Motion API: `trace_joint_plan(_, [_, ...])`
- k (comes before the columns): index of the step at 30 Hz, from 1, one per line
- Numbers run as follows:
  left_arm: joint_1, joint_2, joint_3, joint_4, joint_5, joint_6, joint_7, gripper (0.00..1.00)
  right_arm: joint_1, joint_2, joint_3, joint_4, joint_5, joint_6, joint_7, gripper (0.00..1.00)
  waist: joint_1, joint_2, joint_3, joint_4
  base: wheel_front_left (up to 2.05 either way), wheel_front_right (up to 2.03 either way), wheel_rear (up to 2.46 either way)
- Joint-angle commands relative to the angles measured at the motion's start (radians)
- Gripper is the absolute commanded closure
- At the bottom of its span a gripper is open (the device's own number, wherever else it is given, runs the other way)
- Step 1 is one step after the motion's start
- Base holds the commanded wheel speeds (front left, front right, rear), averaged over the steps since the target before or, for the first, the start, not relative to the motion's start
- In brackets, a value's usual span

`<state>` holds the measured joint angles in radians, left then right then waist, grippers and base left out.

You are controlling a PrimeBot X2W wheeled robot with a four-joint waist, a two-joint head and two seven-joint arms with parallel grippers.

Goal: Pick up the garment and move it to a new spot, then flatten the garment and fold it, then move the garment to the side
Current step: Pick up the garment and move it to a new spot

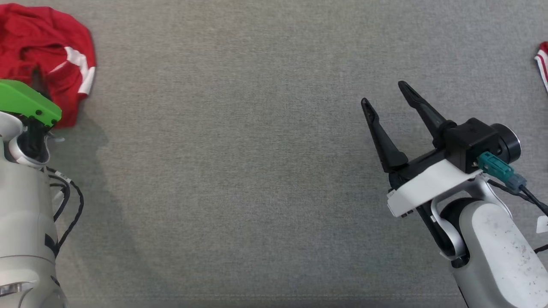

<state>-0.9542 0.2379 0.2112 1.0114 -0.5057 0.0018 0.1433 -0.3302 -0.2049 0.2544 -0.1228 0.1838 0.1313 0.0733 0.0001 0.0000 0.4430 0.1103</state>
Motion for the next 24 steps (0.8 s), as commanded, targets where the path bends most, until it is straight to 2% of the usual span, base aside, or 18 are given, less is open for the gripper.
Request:
trace_joint_plan(1, [-0.014,0.018,-0.006,0.017,0.008,0.013,0.011,0.0,-0.007,0.004,-0.001,-0.009,-0.003,-0.001,0.001,0.0,-0.0001,0.0,0.11,-0.116,0.0,0.0,0.0])
trace_joint_plan(7, [0.004,0.038,-0.016,0.094,0.017,0.031,0.043,0.0,0.016,0.015,-0.04,-0.02,-0.001,-0.001,-0.008,0.0,-0.0001,0.0,0.119,-0.143,0.0,0.0,0.0])
trace_joint_plan(8, [0.009,0.032,-0.019,0.107,0.016,0.031,0.048,0.11,0.021,0.016,-0.048,-0.019,0.0,-0.001,-0.01,0.0,-0.0001,0.0,0.117,-0.141,0.0,0.0,0.0])
trace_joint_plan(9, [0.013,0.029,-0.025,0.113,0.018,0.023,0.048,1.0,0.023,0.017,-0.053,-0.018,0.001,-0.001,-0.013,0.0,-0.0001,0.0,0.113,-0.139,0.0,0.0,0.0])
trace_joint_plan(14, [0.002,0.041,-0.028,0.113,0.004,-0.02,0.031,1.0,0.037,0.031,-0.059,0.002,0.007,-0.001,-0.033,0.0,-0.0001,0.0,0.072,-0.122,0.0,0.0,0.0])
trace_joint_plan(20, [-0.019,0.074,-0.043,0.054,0.013,-0.066,-0.022,1.0,0.036,0.062,-0.041,0.071,0.031,-0.001,-0.076,0.0,-0.0001,0.0,-0.031,-0.114,0.0,0.0,0.0])
trace_joint_plan(24, [-0.045,0.07,-0.067,-0.002,0.012,-0.1,-0.036,1.0,0.046,0.084,-0.031,0.133,0.049,-0.001,-0.11,0.0,-0.0001,0.0,-0.113,-0.12,0.0,0.0,0.0])
